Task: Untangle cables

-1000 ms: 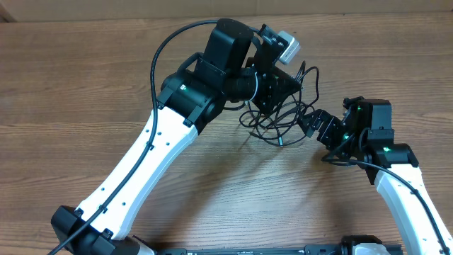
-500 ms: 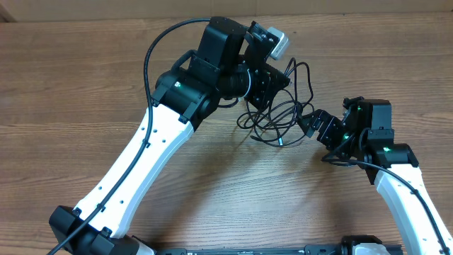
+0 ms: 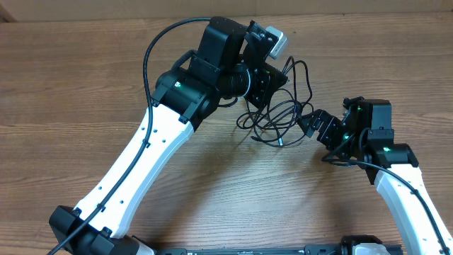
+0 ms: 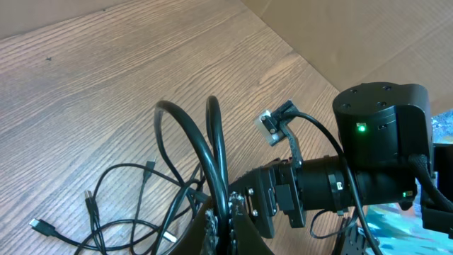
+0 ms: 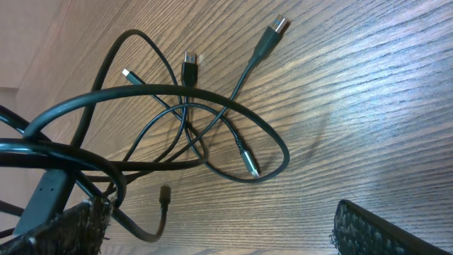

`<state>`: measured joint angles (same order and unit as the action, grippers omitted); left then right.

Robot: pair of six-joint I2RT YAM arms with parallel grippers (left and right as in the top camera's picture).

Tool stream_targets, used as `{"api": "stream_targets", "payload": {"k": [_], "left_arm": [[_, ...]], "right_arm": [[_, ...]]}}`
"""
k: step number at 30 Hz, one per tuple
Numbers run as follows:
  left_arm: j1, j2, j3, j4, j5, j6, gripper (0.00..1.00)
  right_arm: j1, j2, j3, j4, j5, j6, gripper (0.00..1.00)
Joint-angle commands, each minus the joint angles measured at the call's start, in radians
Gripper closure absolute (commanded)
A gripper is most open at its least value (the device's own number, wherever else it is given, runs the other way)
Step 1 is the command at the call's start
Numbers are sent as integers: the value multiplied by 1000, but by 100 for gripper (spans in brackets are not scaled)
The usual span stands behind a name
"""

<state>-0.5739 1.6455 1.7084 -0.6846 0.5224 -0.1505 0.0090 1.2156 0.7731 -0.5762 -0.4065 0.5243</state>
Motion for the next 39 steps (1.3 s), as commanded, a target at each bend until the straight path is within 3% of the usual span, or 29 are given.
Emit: {"api": "stream_targets", "payload": {"k": [1, 29, 39], "left_arm": [[5, -14, 25, 4, -9, 24, 96], [5, -14, 25, -4, -10, 24, 96], [4, -14, 22, -92, -27, 61, 96]], "right_arm": [[2, -3, 18, 6, 6, 3, 0], [2, -3, 18, 6, 6, 3, 0], [2, -3, 18, 6, 6, 3, 0]]}}
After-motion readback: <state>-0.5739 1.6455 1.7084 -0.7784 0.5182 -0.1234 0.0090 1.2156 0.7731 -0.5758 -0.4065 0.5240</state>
